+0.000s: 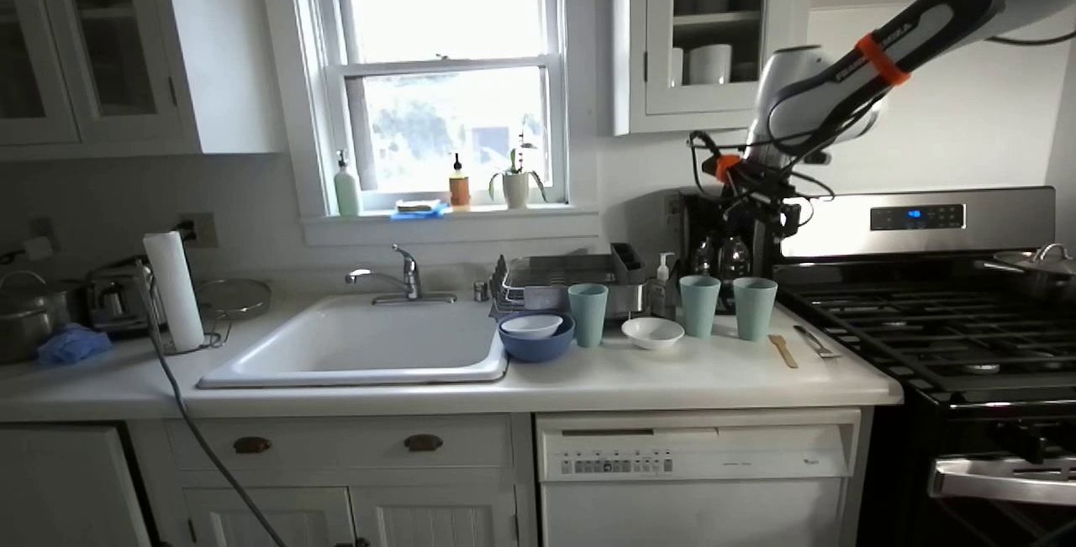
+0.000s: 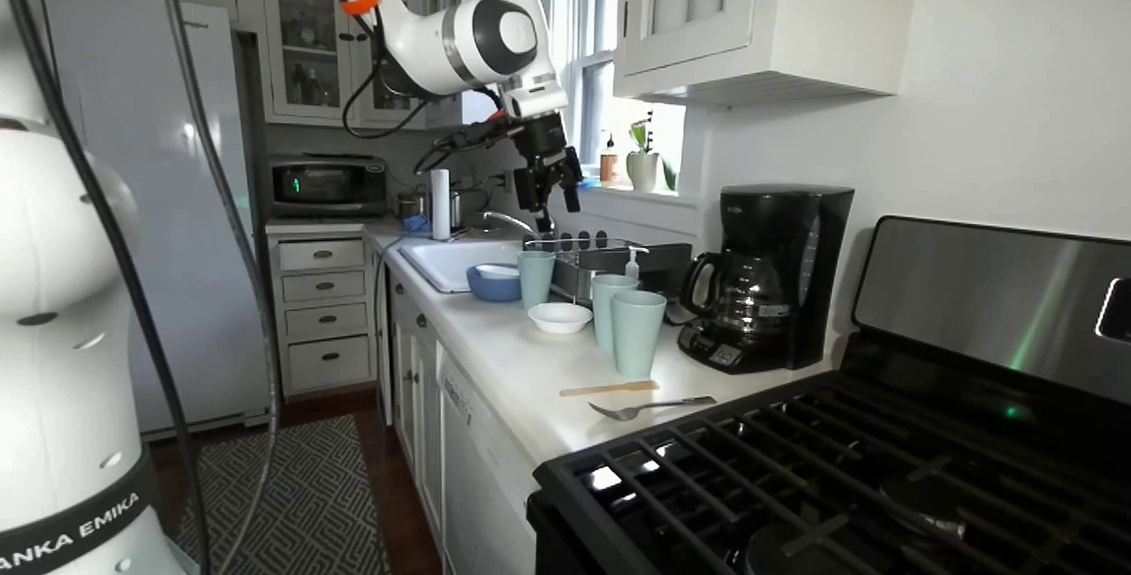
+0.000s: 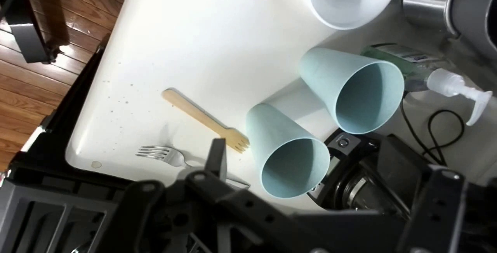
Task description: Remove the scoops in the white bowl and put the into the middle right blue cup one at a time
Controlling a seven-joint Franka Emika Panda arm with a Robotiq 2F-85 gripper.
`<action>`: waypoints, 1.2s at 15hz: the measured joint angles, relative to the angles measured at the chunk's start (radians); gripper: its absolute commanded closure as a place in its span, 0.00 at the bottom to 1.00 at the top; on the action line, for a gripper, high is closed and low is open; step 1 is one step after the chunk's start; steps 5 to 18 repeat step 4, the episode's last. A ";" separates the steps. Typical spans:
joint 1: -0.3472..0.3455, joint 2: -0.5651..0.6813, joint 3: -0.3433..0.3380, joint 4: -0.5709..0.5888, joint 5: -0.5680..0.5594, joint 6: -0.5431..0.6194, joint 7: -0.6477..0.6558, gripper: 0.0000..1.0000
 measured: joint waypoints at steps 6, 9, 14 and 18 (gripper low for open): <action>-0.012 -0.097 -0.008 -0.086 0.062 0.061 -0.155 0.00; -0.012 -0.097 -0.008 -0.086 0.062 0.061 -0.155 0.00; -0.012 -0.097 -0.008 -0.086 0.062 0.061 -0.155 0.00; -0.012 -0.097 -0.008 -0.086 0.062 0.061 -0.155 0.00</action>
